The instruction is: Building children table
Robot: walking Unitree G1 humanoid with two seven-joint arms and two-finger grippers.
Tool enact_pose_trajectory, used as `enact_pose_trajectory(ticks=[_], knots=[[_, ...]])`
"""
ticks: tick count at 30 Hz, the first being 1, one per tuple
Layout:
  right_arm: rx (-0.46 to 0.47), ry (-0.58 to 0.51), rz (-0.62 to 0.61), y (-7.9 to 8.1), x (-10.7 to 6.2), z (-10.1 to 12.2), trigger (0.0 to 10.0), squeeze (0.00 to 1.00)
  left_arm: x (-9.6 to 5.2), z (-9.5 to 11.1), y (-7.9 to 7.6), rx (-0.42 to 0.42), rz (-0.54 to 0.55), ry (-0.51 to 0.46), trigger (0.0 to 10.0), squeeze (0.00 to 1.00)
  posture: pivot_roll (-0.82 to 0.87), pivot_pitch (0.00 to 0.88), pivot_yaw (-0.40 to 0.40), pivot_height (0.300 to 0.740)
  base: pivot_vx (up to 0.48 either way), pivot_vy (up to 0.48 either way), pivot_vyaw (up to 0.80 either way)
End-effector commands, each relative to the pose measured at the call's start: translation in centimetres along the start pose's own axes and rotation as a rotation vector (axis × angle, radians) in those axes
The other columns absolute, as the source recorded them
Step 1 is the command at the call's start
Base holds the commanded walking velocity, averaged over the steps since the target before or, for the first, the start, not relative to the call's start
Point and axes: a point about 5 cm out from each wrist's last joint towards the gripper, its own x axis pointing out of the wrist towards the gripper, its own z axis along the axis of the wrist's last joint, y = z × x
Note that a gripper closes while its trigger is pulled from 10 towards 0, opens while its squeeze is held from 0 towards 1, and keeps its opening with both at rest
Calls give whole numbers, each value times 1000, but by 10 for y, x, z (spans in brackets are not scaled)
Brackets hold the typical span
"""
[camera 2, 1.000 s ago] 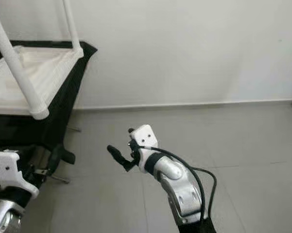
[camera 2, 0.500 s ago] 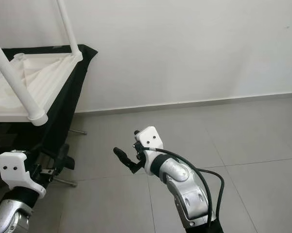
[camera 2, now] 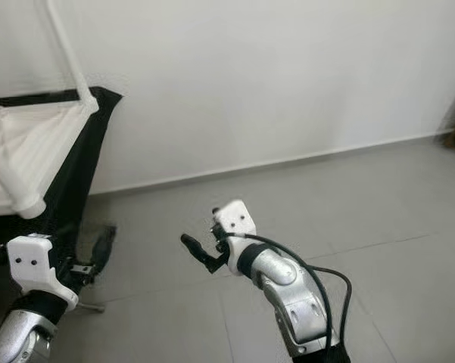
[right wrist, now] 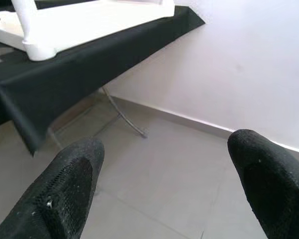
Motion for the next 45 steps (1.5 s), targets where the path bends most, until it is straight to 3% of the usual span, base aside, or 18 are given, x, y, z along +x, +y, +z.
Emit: enact_pose_trajectory(ticks=[1,32,45], knots=[[13,-9,26,6,4,1,10000,0,-1,-2,5,25,4,17,10000,0,-107,82,27,740,337,0,-800],[-20,-30,50,8,4,5,10000,0,-1,-1,5,17,-5,12,10000,0,-103,88,33,740,349,0,-52],[-8,-34,65,9,4,5,10000,0,0,-1,5,15,-3,10,10000,0,-102,87,31,740,349,0,595]])
